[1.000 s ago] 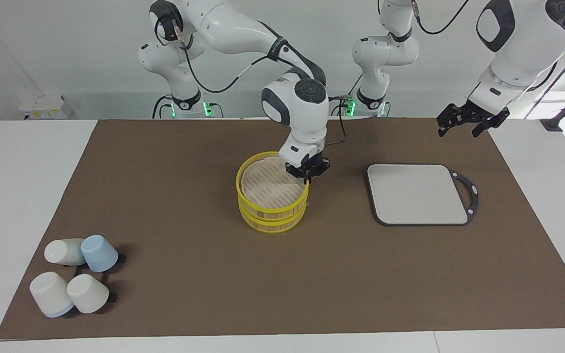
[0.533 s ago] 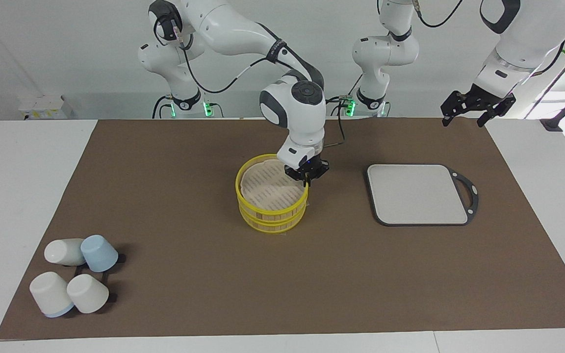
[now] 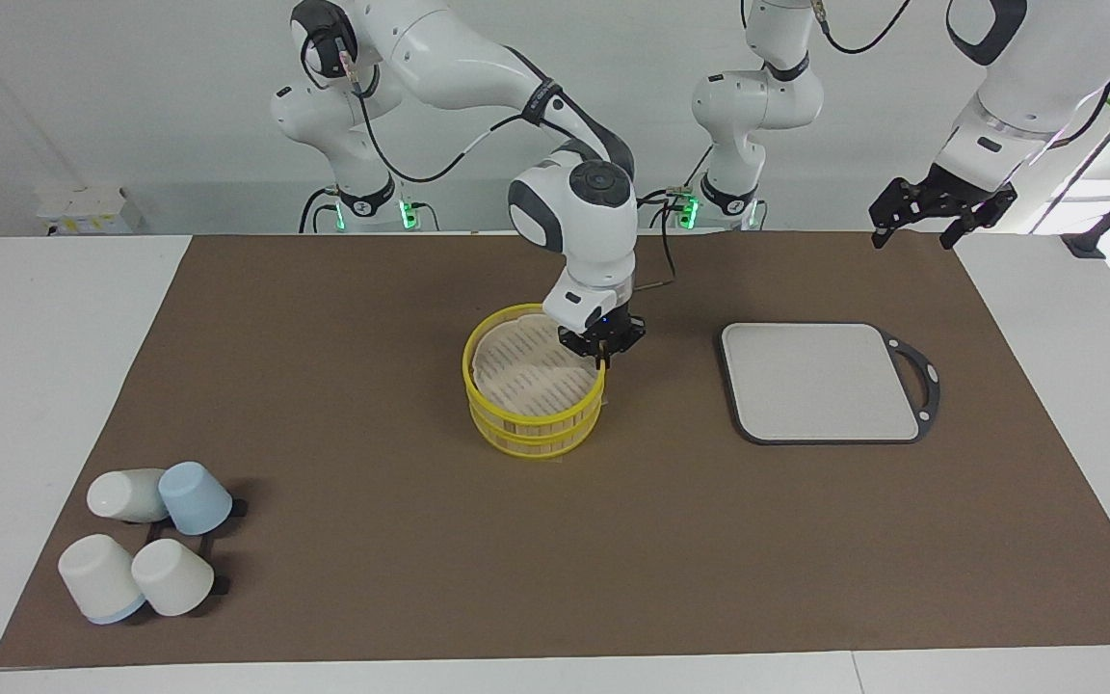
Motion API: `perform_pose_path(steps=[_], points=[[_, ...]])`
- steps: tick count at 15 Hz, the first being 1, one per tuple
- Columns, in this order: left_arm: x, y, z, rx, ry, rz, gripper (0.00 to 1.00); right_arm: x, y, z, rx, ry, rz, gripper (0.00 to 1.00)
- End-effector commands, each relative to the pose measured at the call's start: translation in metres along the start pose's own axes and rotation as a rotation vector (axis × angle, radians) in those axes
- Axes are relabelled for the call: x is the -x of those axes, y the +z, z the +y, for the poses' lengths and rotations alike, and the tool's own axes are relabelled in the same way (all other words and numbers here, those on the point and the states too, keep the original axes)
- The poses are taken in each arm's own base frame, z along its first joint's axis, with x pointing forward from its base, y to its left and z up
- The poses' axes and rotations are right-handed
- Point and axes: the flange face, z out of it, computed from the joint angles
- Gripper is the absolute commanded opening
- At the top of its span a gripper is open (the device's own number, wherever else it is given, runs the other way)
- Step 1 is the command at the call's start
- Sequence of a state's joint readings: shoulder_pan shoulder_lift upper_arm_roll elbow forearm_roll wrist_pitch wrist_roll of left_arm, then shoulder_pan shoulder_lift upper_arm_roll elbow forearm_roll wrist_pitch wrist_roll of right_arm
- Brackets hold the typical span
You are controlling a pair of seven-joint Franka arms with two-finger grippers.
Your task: Place bun in steamer
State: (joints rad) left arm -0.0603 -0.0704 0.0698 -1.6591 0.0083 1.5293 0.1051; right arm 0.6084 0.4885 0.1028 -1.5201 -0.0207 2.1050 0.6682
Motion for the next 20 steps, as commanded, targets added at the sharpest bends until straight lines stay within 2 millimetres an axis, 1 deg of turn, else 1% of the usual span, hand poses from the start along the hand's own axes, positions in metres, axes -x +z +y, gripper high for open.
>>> perform_pose_path(steps=[1,3,4,5,6,7,8,9,10,11,13,14,16,18,20], points=[[-0.012,0.002,-0.002,0.011,-0.017,0.010,1.00,-0.003,-0.025,-0.004,-0.024,0.011,0.038,1.00],[-0.023,-0.001,-0.001,0.024,-0.020,0.013,1.00,-0.014,-0.038,0.001,-0.013,0.017,0.042,1.00],[-0.024,-0.003,-0.001,0.028,-0.025,0.019,1.00,-0.021,-0.043,0.011,0.000,0.025,0.044,1.00],[-0.023,-0.005,-0.001,0.027,-0.027,0.025,1.00,-0.031,-0.054,0.024,0.006,0.028,0.049,1.00],[-0.021,-0.011,0.000,0.026,-0.024,0.045,1.00,-0.038,-0.060,0.035,0.012,0.013,0.047,1.00],[-0.018,-0.016,0.001,0.024,-0.010,0.056,1.00,-0.043,-0.072,0.047,0.012,-0.003,0.054,1.00],[-0.015,-0.018,0.003,0.021,0.005,0.054,1.00,-0.046,-0.087,0.062,0.019,-0.024,0.052,1.00],[-0.015,-0.018,0.006,0.021,0.025,0.047,1.00,-0.048,-0.094,0.074,0.033,-0.054,0.038,1.00],[-0.014,-0.017,0.007,0.020,0.030,0.042,1.00,-0.051,-0.106,0.089,0.041,-0.090,0.034,1.00],[-0.015,-0.016,0.008,0.022,0.031,0.039,1.00,-0.057,-0.115,0.111,0.049,-0.117,0.029,1.00],[-0.015,-0.016,0.010,0.020,0.037,0.037,1.00,-0.062,-0.130,0.141,0.067,-0.170,0.004,1.00],[-0.014,-0.015,0.012,0.019,0.050,0.031,1.00,-0.065,-0.137,0.156,0.073,-0.172,-0.005,1.00],[-0.015,-0.015,0.021,0.019,0.073,0.030,1.00,-0.070,-0.150,0.194,0.089,-0.170,-0.036,1.00],[-0.015,-0.015,0.022,0.020,0.073,0.030,1.00,-0.071,-0.165,0.233,0.098,-0.190,-0.057,1.00],[-0.014,-0.016,0.022,0.019,0.071,0.029,1.00,-0.066,-0.183,0.270,0.104,-0.167,-0.075,1.00]])
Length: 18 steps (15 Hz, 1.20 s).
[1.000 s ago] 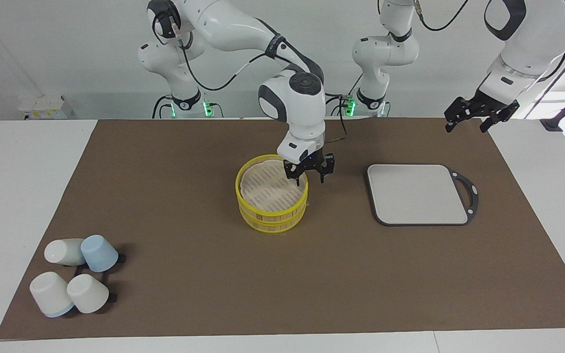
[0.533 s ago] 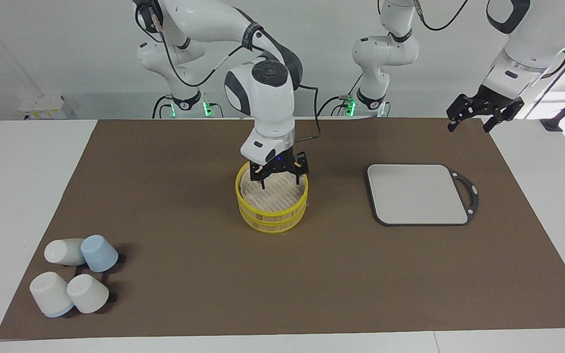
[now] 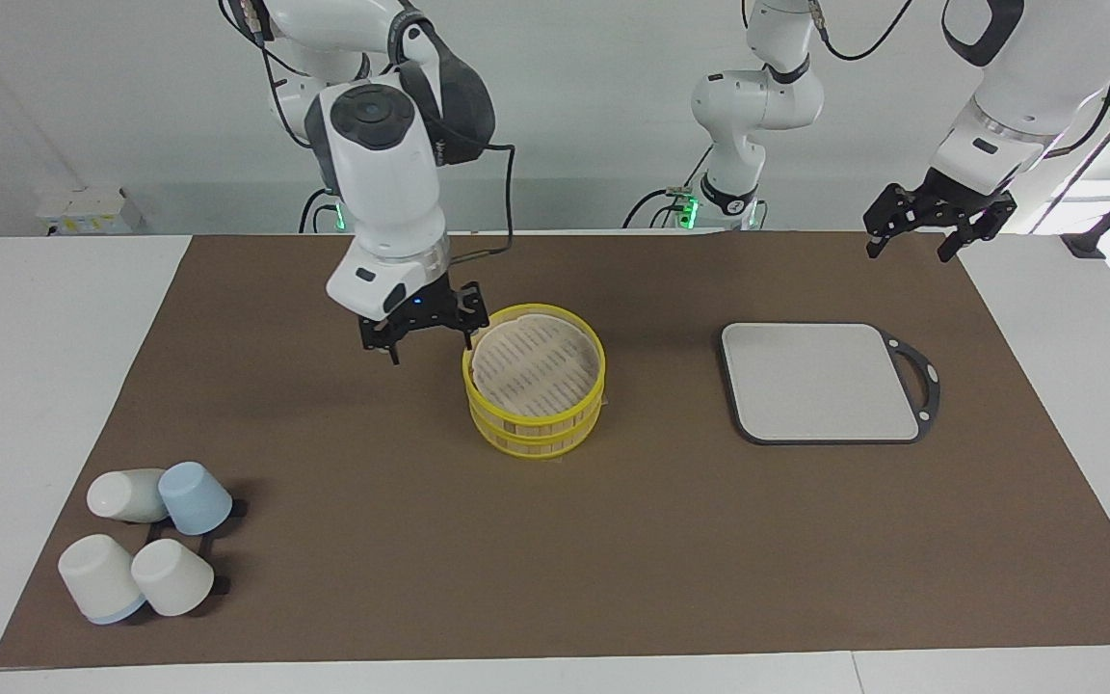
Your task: Place bun in steamer
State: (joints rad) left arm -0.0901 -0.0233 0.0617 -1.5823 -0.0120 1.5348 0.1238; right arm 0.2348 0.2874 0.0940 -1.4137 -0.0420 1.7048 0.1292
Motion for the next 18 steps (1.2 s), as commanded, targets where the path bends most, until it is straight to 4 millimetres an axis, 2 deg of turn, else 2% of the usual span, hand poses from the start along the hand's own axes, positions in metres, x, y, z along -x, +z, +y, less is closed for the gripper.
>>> perform_pose_path(steps=[1,3,8,11,14,17,18], points=[[0.004,-0.004,0.000,0.008,0.009,-0.006,1.00,0.027,-0.015,0.042,0.010,0.017,-0.047,1.00],[0.005,-0.006,-0.003,0.007,0.002,0.004,1.00,0.041,-0.024,0.069,0.013,0.060,-0.054,1.00],[0.005,-0.007,-0.003,0.007,0.002,0.008,1.00,0.067,-0.039,0.116,0.015,0.056,-0.078,1.00],[0.005,-0.007,-0.003,0.005,0.003,0.008,1.00,0.096,-0.037,0.124,0.025,0.079,-0.074,1.00],[0.005,-0.006,-0.004,0.005,0.005,0.007,1.00,0.115,-0.033,0.138,0.028,0.111,-0.058,1.00],[0.005,-0.006,-0.003,0.006,0.008,0.005,1.00,0.109,-0.041,0.144,0.022,0.127,-0.032,1.00],[0.005,-0.006,-0.003,0.006,0.008,0.005,1.00,0.104,-0.045,0.153,0.020,0.141,-0.029,1.00]])
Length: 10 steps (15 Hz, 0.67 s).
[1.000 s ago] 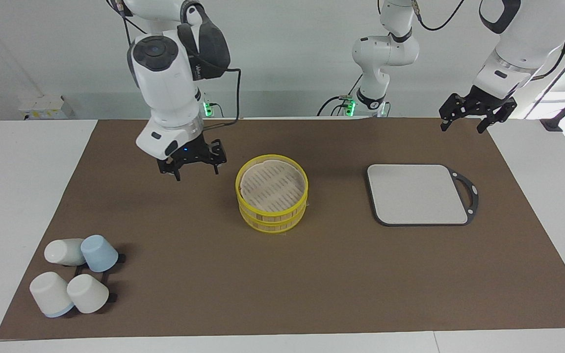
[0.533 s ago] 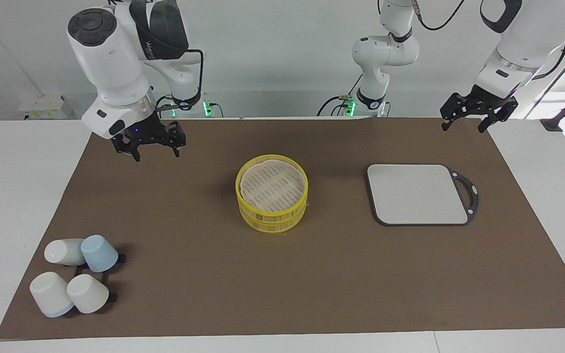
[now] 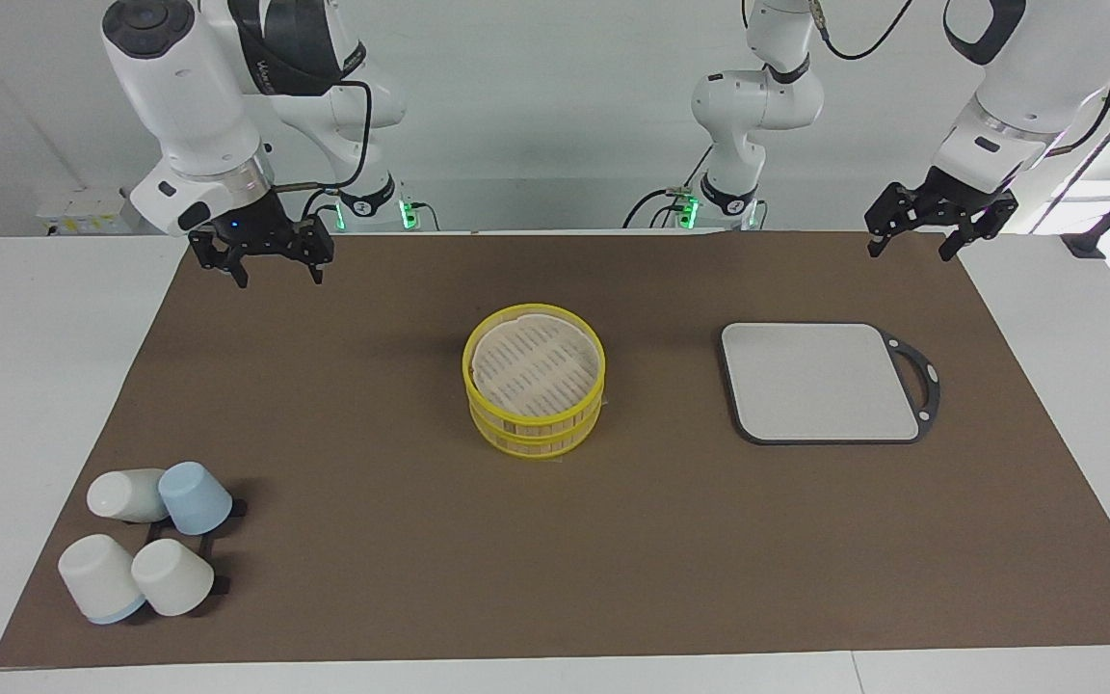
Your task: Place bun in steamer
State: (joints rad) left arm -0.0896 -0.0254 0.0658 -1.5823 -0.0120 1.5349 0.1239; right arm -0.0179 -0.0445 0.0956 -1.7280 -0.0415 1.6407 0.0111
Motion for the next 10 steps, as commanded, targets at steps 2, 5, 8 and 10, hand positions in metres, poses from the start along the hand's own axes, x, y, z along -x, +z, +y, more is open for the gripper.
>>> perform_pose_path(steps=[2,5,8,10], points=[[0.004,-0.005,0.000,0.005,0.014,0.006,1.00,-0.007,-0.011,0.025,-0.013,0.034,0.035,1.00],[0.003,-0.005,0.003,0.005,0.017,0.009,1.00,-0.009,-0.013,0.032,-0.016,0.048,0.039,1.00],[0.003,-0.005,0.002,0.005,0.023,0.009,1.00,-0.009,-0.010,0.029,-0.053,0.078,0.035,1.00],[0.005,-0.003,0.000,0.006,0.020,0.004,1.00,-0.009,-0.010,0.028,-0.054,0.078,0.035,1.00]])
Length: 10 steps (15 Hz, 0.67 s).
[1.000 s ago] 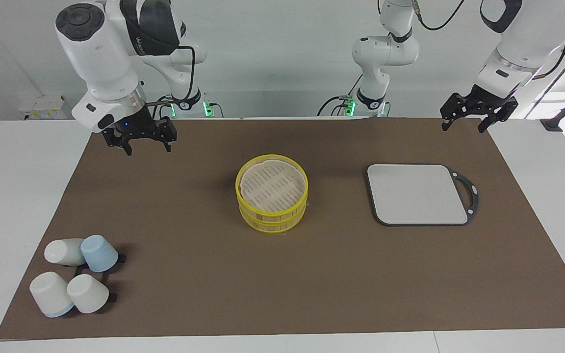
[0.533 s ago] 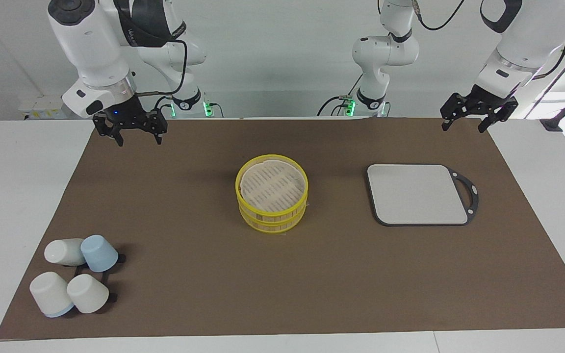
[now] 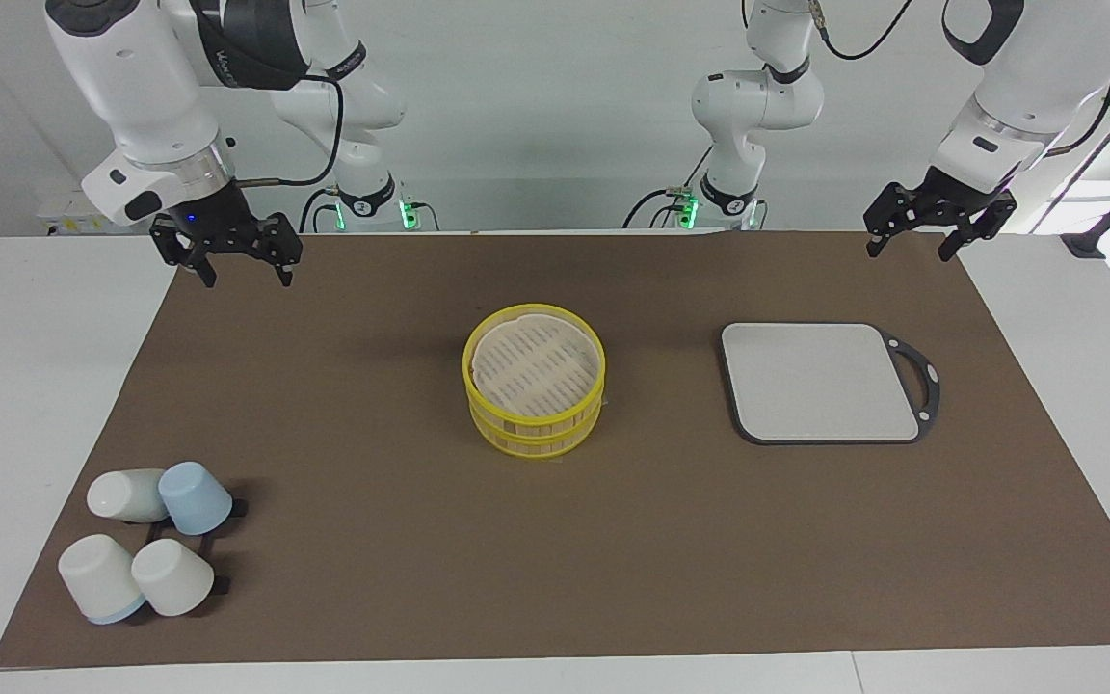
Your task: Place bun in steamer
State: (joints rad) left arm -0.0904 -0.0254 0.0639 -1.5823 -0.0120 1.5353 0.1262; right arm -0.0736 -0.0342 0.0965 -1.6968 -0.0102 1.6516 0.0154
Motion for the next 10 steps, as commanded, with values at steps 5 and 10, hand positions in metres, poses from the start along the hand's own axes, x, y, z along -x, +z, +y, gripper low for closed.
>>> perform_pose_path(steps=[5,10], points=[[0.006,-0.003,-0.003,0.006,0.012,0.006,1.00,0.005,0.005,0.000,-0.018,0.015,-0.043,1.00],[0.007,-0.003,-0.002,0.006,0.013,0.006,1.00,0.008,0.007,-0.001,-0.017,0.015,-0.054,1.00]])
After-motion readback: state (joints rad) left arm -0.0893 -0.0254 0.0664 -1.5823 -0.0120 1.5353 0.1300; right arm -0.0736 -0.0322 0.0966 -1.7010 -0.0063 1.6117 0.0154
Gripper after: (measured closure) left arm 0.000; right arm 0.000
